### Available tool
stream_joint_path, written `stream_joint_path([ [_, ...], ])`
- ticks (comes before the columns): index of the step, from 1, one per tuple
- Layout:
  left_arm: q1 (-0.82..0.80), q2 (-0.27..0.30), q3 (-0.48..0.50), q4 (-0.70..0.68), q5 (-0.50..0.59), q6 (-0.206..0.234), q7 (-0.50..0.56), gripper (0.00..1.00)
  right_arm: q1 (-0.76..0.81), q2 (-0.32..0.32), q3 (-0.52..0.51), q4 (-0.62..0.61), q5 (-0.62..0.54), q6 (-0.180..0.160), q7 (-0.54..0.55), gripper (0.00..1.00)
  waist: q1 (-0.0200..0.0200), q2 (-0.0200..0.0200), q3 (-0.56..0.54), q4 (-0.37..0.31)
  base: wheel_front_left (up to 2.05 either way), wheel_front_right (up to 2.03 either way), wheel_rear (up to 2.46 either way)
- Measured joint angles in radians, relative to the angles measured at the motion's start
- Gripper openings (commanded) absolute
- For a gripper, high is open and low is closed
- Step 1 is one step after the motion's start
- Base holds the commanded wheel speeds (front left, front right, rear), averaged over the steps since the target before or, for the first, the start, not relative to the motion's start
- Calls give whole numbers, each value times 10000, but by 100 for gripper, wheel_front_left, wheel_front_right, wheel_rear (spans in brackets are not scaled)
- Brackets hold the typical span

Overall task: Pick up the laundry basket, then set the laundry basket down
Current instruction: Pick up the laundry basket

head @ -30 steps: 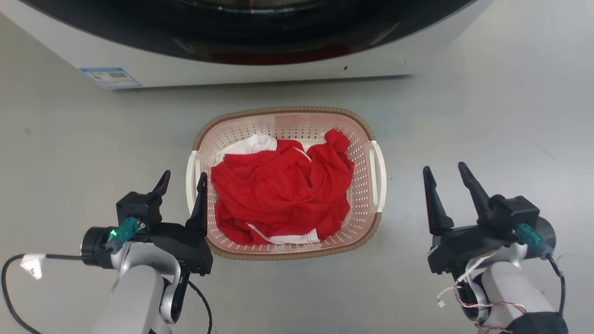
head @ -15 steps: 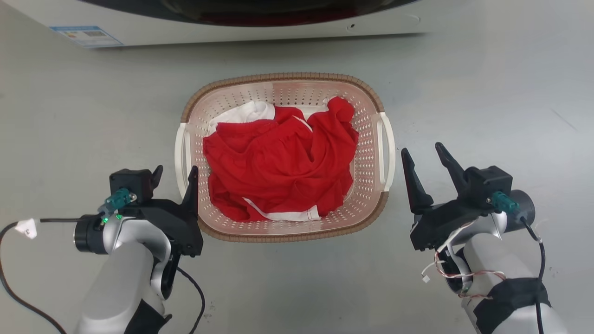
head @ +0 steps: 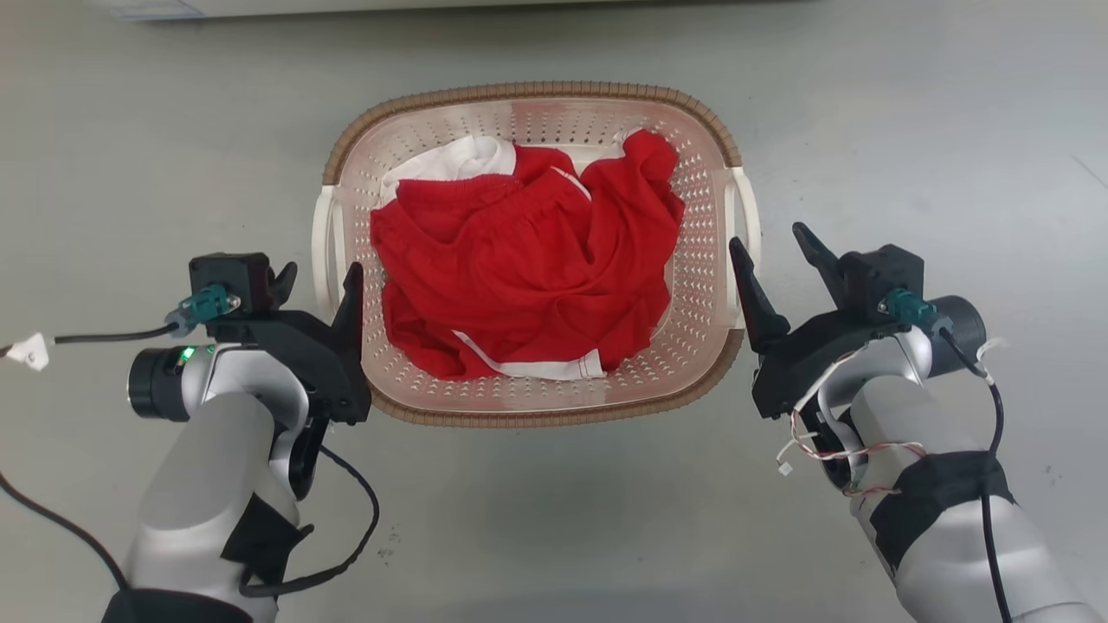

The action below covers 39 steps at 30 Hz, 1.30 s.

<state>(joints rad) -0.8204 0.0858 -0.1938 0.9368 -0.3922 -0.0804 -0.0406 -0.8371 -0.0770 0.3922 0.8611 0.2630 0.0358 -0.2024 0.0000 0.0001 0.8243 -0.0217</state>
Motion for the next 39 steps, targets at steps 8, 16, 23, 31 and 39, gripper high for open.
stream_joint_path([
  [8,-529,-56,-105,656,0,-90,40,100,-719,75,190,681,4,-2,144,100,0,0,443,107,0,0,0],
  [16,-1114,-88,-213,1197,6,-176,125,100,-1159,82,268,1346,115,-19,263,100,1,0,793,146,0,0,0],
  [23,-1404,-151,-314,1664,6,-265,176,100,-1190,84,690,1430,667,-98,261,100,-1,-1,889,232,0,0,0],
  [31,-1713,-276,-420,2036,6,-351,180,0,-1388,86,1057,1453,1164,-192,257,0,-1,-2,959,327,0,0,0],
  [39,-1869,-355,-430,2362,4,-353,67,0,-1544,128,1262,1624,1459,-284,247,0,-1,-2,961,359,0,0,0],
])
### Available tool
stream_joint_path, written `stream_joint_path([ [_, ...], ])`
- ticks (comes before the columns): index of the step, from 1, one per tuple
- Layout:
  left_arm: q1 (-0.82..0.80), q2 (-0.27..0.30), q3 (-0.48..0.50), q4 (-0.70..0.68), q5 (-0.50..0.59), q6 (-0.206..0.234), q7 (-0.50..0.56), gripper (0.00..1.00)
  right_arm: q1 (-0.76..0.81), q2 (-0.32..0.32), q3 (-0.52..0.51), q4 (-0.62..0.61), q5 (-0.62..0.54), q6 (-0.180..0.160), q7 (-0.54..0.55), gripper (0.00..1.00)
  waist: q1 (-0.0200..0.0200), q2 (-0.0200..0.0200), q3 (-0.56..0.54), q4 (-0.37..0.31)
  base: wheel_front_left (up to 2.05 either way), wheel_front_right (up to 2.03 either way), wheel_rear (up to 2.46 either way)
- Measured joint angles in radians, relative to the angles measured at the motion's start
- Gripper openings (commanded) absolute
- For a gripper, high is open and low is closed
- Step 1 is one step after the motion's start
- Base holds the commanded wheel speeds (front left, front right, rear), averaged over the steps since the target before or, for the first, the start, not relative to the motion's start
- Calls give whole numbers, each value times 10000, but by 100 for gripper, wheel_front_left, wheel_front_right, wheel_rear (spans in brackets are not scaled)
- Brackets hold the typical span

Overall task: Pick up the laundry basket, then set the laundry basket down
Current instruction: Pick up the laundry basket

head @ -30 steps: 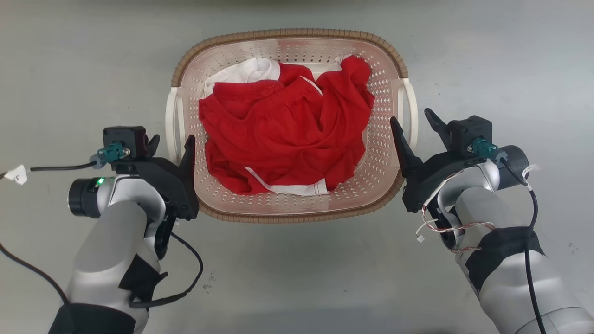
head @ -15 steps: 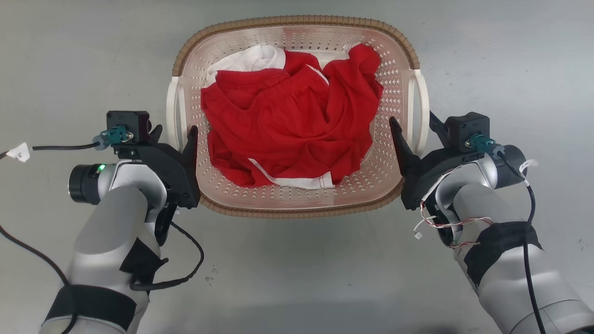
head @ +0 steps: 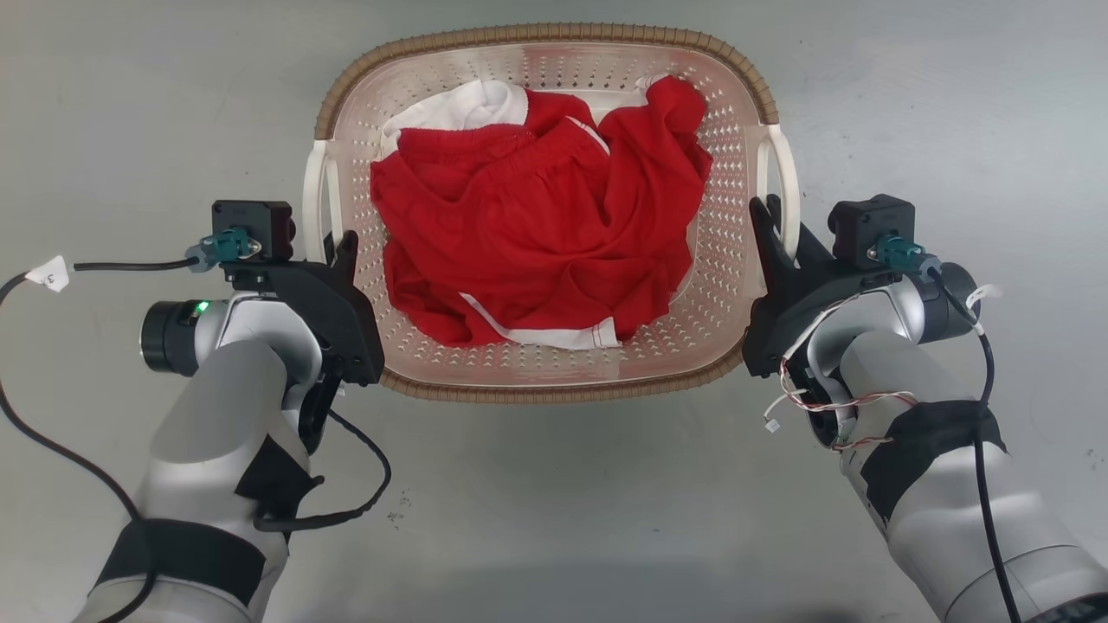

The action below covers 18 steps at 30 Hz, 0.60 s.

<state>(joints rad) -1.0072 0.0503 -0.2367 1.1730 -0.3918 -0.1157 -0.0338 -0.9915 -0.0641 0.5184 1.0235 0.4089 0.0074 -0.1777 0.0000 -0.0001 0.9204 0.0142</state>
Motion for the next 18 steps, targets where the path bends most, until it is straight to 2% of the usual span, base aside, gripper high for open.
stream_joint_path([
  [11,76,-176,84,575,-267,-73,-134,0,115,46,301,508,460,0,-6,0,0,1,-468,36,0,0,0],
  [18,387,-284,280,811,-512,-79,-286,0,298,113,430,813,857,17,-12,0,0,1,-1163,47,0,0,0],
])
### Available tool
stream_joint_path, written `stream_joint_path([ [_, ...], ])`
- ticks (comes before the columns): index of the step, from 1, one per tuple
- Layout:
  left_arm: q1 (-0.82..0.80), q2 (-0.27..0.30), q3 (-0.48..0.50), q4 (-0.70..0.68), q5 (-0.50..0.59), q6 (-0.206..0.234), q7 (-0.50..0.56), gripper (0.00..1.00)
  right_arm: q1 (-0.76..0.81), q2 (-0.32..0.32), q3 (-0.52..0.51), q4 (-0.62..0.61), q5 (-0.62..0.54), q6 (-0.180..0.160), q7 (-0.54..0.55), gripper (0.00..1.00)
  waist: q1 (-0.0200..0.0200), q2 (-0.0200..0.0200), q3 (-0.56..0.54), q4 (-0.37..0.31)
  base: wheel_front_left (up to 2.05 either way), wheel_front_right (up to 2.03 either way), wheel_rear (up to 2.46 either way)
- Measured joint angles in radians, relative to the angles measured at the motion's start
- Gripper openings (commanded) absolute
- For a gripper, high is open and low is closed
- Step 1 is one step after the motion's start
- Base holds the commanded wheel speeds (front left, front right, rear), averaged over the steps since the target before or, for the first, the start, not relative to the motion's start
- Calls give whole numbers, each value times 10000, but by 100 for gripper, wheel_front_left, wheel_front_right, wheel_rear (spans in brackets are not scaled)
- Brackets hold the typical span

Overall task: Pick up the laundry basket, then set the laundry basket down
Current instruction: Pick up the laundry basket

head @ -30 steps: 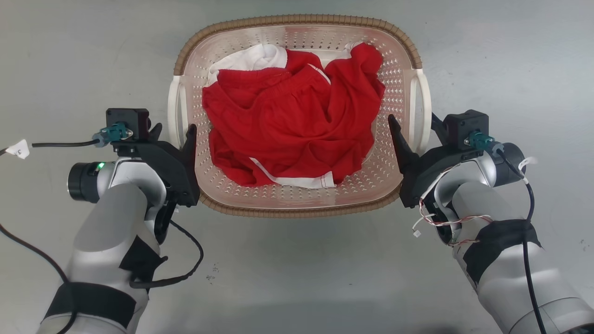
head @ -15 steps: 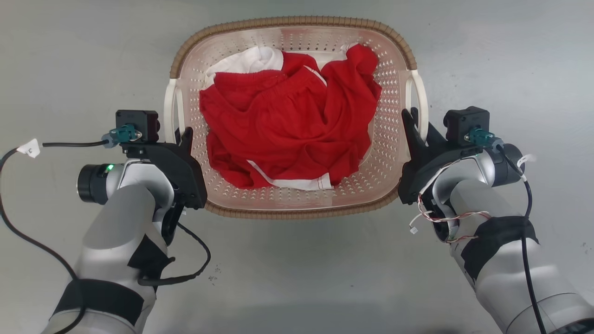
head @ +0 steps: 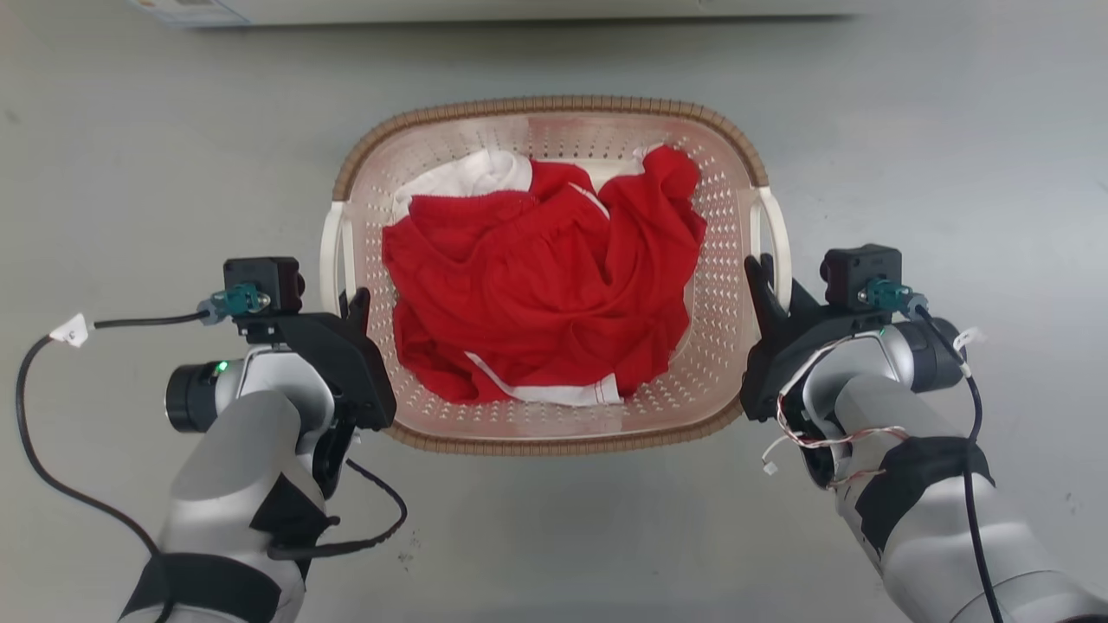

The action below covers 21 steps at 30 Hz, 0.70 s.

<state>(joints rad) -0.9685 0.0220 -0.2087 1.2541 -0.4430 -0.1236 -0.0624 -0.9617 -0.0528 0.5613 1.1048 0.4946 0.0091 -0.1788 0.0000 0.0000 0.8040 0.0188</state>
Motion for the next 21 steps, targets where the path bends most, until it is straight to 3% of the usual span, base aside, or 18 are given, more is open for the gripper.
stream_joint_path([
  [21,1466,-182,-265,309,-50,-84,270,0,1428,130,391,662,984,265,265,0,-1,-1,-2403,-29,0,0,0],
])
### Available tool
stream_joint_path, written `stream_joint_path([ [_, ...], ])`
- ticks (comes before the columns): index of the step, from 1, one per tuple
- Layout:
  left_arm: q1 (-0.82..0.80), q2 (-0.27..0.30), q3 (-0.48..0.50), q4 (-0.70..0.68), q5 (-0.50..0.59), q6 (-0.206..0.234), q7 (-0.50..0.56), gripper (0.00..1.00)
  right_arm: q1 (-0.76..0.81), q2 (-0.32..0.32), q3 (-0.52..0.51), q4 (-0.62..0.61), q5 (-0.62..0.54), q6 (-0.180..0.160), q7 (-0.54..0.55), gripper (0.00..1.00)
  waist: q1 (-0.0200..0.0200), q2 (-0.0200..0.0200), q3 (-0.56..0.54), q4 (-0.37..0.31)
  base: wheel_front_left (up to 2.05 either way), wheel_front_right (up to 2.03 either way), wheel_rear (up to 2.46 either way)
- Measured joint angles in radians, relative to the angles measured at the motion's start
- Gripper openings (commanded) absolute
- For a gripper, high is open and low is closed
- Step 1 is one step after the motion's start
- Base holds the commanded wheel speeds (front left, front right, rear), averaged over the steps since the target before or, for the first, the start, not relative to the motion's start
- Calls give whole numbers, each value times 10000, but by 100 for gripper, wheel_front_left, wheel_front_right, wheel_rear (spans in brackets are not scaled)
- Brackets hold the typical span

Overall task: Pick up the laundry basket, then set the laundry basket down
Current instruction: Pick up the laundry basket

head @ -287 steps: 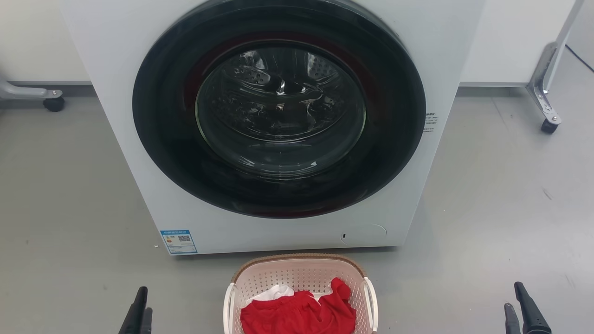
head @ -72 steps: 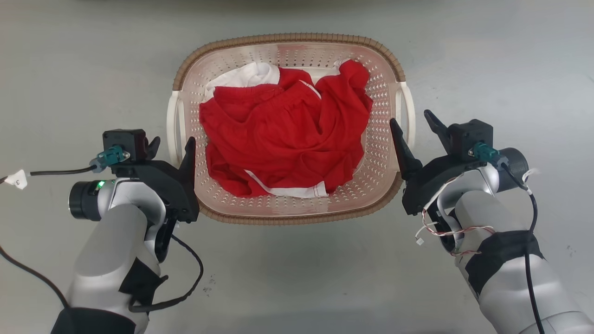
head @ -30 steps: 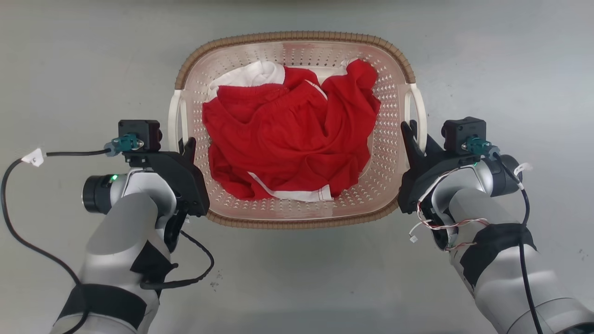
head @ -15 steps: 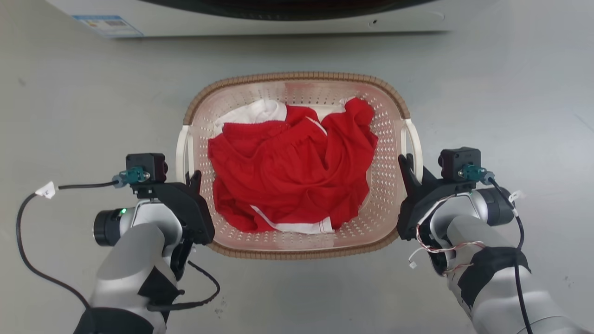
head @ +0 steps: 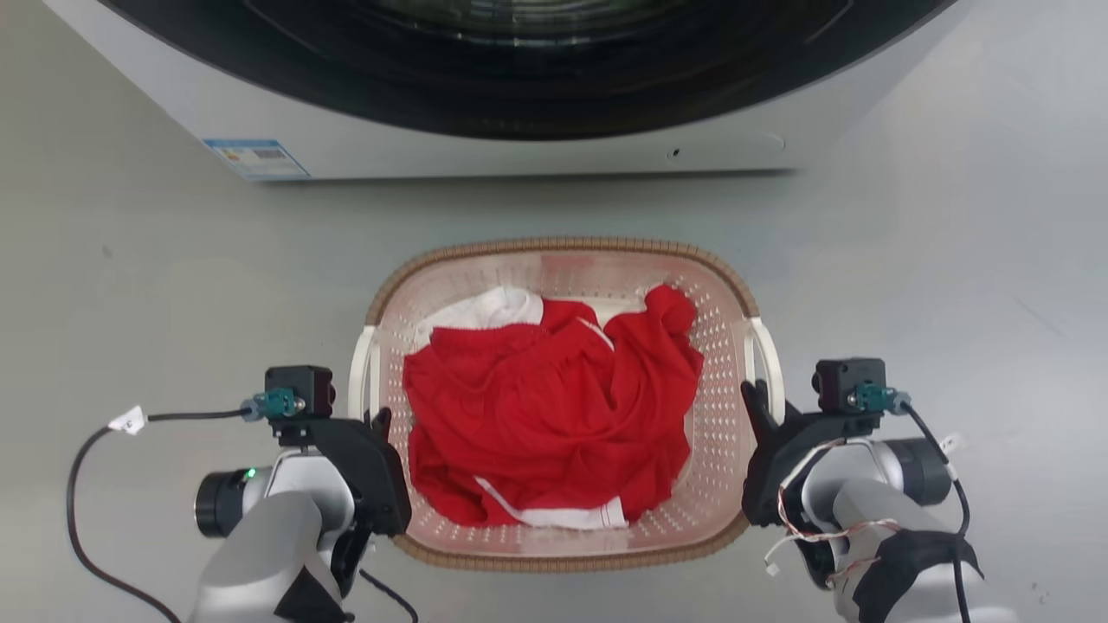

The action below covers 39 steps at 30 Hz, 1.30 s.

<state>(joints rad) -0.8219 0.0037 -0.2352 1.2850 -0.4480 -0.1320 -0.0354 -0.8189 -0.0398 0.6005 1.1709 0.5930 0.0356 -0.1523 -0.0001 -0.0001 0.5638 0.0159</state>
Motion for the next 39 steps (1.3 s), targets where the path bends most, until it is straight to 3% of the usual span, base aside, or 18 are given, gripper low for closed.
stream_joint_path([
  [23,2246,-38,-351,84,-430,-2,1298,0,2134,77,828,56,1298,102,1544,0,0,0,-3119,-88,0,0,0],
  [39,3219,2,-608,111,-1103,0,2499,0,3095,73,1323,8,2006,100,2631,0,0,0,-4706,-194,0,0,0],
])
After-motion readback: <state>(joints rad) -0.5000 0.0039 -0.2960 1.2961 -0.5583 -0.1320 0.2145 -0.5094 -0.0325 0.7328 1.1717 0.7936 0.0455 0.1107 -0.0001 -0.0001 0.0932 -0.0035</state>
